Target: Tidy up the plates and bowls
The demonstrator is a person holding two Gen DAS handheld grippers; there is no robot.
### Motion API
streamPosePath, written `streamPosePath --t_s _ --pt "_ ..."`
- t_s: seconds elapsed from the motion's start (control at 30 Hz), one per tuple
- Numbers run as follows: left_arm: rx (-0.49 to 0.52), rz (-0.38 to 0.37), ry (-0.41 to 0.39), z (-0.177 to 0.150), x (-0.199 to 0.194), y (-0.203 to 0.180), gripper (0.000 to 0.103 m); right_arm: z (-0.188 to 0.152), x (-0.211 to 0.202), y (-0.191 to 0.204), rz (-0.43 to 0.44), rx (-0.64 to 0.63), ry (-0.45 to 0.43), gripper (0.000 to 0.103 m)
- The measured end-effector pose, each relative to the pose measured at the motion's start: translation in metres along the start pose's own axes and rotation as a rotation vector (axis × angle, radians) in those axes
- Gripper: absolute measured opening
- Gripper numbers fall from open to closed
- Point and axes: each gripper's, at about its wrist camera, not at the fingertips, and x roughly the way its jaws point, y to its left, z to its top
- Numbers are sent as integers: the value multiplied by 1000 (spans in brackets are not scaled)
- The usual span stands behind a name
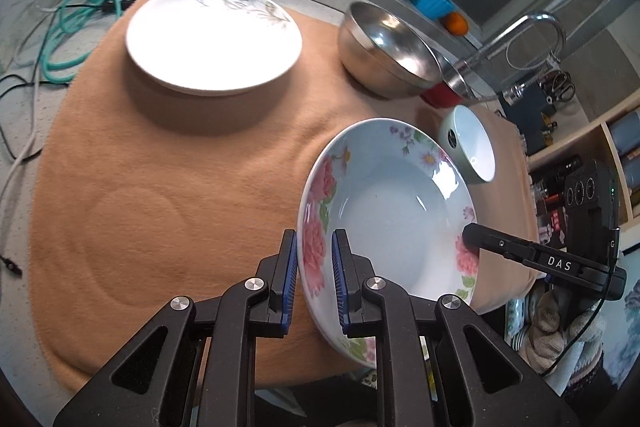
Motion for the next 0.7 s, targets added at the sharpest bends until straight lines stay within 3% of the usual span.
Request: streamPosePath --t_s 0.7 --pt "42 30 70 -8 27 -19 15 -10 3 -32 -33 40 29 9"
